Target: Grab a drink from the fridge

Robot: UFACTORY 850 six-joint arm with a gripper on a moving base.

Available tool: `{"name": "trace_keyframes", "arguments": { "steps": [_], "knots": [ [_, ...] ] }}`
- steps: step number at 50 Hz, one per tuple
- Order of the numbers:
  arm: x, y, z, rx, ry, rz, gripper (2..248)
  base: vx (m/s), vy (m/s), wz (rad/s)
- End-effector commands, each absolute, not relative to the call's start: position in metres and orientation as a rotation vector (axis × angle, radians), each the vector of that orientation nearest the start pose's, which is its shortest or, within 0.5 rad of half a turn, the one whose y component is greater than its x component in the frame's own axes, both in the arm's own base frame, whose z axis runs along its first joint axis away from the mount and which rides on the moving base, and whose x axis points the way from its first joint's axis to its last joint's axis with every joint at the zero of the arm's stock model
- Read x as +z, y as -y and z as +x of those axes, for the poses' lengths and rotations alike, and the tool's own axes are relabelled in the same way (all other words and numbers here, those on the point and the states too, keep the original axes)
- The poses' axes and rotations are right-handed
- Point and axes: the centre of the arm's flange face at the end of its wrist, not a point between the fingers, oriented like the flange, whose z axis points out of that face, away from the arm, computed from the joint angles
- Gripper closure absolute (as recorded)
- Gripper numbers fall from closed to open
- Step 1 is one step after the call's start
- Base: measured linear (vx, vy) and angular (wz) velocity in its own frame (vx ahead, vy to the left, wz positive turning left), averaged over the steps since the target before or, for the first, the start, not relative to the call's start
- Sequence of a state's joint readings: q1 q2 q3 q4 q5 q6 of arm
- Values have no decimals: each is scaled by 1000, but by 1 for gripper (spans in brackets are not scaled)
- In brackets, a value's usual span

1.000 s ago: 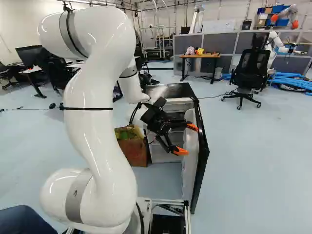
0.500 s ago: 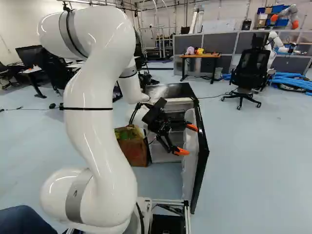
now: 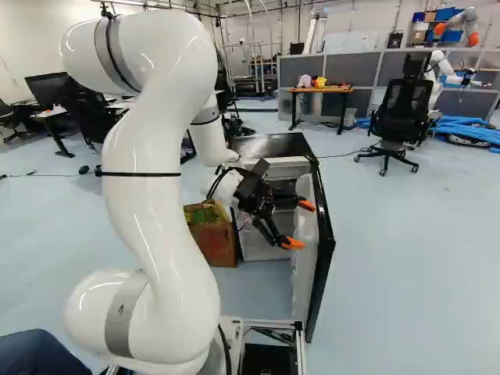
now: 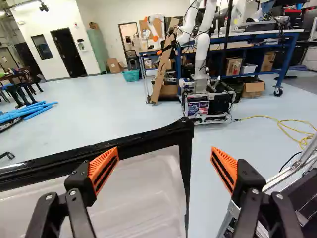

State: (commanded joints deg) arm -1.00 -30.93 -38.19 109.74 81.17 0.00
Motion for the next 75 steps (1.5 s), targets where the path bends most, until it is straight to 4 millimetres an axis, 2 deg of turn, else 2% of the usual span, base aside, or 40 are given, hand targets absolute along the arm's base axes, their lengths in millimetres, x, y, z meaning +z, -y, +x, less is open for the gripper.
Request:
{"name": "trace_keyframes", "arguments": {
  "steps": [46,75],
  "knots": [
    [278,120,410,951,1718,941,3,0,0,0],
    [283,162,439,938,1807,840,3,0,0,0]
  ]
}}
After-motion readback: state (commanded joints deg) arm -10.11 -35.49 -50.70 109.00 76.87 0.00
